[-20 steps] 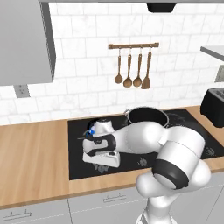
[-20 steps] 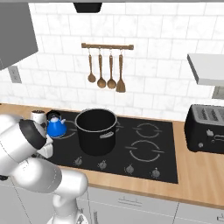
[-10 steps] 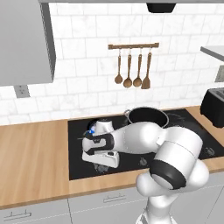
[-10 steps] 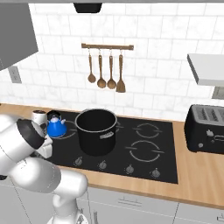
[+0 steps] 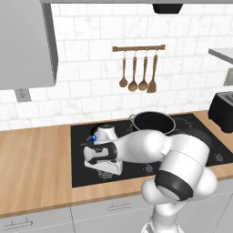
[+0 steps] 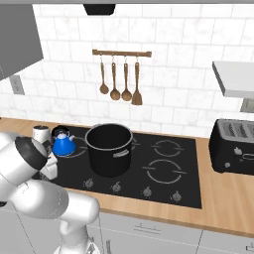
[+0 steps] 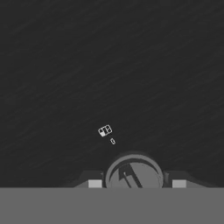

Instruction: Pick the kettle from the counter and place it on a stove burner. Then turn the burner on.

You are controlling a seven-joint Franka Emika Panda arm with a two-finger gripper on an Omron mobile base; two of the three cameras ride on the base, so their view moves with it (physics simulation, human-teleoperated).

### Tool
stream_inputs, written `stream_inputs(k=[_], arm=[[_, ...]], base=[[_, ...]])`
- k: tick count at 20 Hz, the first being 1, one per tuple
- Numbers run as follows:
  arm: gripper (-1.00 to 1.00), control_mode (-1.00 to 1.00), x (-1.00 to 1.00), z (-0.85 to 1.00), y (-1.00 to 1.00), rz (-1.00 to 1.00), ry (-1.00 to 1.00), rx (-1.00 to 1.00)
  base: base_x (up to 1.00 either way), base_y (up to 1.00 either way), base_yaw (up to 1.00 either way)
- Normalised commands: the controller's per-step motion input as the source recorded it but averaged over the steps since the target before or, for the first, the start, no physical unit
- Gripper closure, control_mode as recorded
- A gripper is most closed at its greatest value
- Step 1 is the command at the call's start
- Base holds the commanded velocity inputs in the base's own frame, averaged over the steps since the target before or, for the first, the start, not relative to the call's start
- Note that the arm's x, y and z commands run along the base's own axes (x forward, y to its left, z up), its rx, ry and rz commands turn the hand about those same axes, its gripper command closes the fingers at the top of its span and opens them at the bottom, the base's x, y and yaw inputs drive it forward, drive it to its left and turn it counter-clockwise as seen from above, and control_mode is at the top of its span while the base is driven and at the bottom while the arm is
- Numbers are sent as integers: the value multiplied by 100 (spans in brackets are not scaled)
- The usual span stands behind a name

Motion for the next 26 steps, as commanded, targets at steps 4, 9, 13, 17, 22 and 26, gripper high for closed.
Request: stream_inputs(k=[4,9,13,17,22,26], arm=[[100,-100,0,-23,-7,-15,10,-21],[100,-100,-23,-29,-9,11,3,-24],[100,-100,-28,-35,-4,40,1,-24],[100,-100,-26,-42,-11,60,6,-22],[100,-100,-33,-46,-17,71,12,-18],[100,-100,-44,-58,-28,77,8,-13]], base=[[0,0,0],[0,0,0],[0,0,0],[0,0,0],[0,0,0],[0,0,0]])
